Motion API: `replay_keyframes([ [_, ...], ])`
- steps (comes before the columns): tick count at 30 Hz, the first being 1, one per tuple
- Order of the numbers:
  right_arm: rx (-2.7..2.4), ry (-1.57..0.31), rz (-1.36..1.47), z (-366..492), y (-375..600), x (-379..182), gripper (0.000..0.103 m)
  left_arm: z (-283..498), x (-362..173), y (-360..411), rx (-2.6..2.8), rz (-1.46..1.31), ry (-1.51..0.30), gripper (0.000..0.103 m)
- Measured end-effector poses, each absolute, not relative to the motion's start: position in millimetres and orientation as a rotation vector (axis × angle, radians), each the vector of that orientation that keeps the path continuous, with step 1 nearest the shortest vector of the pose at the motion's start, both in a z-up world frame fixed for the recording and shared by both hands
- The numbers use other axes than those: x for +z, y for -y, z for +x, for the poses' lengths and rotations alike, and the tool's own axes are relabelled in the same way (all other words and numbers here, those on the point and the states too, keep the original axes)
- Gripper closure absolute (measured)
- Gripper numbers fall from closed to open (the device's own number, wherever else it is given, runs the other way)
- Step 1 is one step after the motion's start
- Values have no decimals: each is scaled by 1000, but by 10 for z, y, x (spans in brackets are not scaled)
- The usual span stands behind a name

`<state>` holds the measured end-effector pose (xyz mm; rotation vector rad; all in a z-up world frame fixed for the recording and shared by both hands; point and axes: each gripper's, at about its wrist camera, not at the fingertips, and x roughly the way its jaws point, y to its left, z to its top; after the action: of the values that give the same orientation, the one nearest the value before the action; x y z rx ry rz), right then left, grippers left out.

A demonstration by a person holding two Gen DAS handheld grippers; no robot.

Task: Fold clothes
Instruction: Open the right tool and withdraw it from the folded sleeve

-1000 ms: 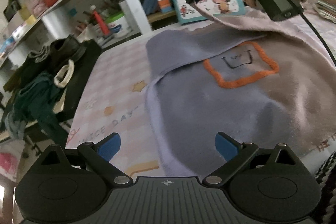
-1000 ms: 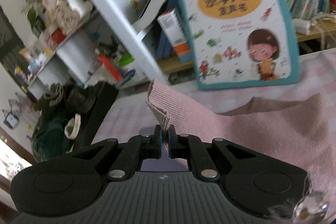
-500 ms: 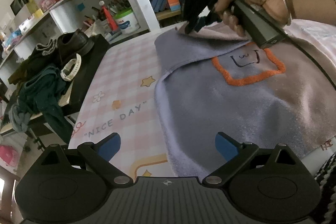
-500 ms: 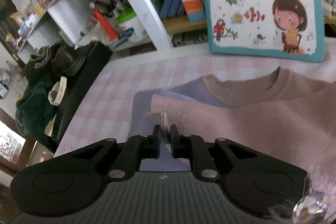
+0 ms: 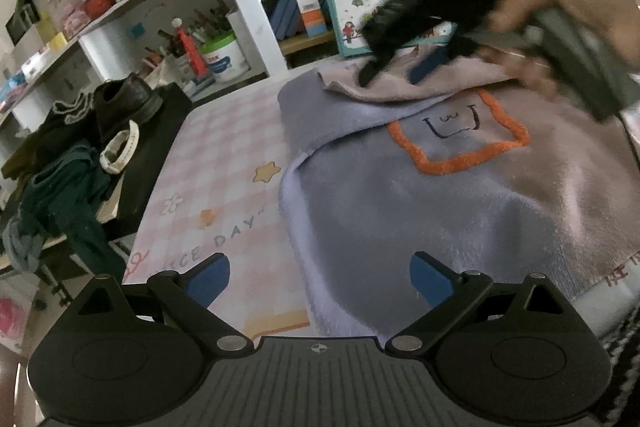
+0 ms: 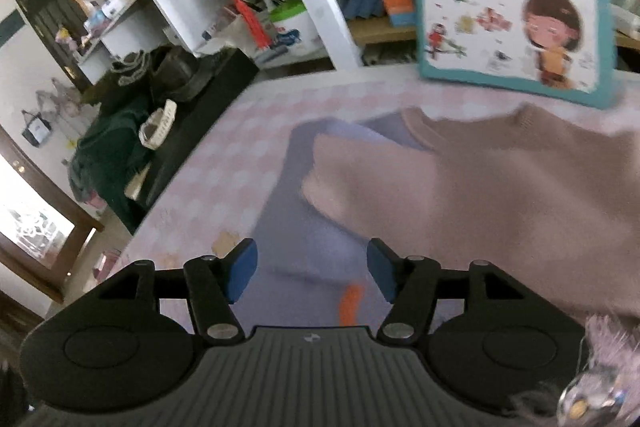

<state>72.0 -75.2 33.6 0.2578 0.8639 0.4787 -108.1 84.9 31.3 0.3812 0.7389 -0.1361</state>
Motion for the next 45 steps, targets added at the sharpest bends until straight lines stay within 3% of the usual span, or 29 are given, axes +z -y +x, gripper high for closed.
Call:
replay_keyframes([
  [11,267,-950,86,-632,1410,321,37,-1073,213,-787,-238,459,-775,4],
  [23,1,-1105,173,-1832,2030,259,36,-1124,149,-790,-337,388,-917,4],
  [27,-61,-1131,187,-1905,2090,230,25,-1142,160,-887,-321,331,-950,4],
  [30,-118,-1138,214,-1910,2177,222,11,-1140,166,-974,-302,281,-971,4],
  [35,-179,-1125,303,-1901,2373,213,9,-1088,180,-1179,-284,125,-1012,4],
  [39,-174,-1121,435,-1888,2532,170,17,-1047,191,-1344,-268,0,-1042,5],
  [42,-173,-1130,470,-1854,2588,143,45,-1004,187,-1445,-248,-76,-1063,11],
  [44,-174,-1132,475,-1824,2610,132,52,-960,166,-1480,-222,-101,-1075,30],
  [45,-172,-1131,478,-1806,2616,126,56,-937,155,-1497,-208,-113,-1081,45],
])
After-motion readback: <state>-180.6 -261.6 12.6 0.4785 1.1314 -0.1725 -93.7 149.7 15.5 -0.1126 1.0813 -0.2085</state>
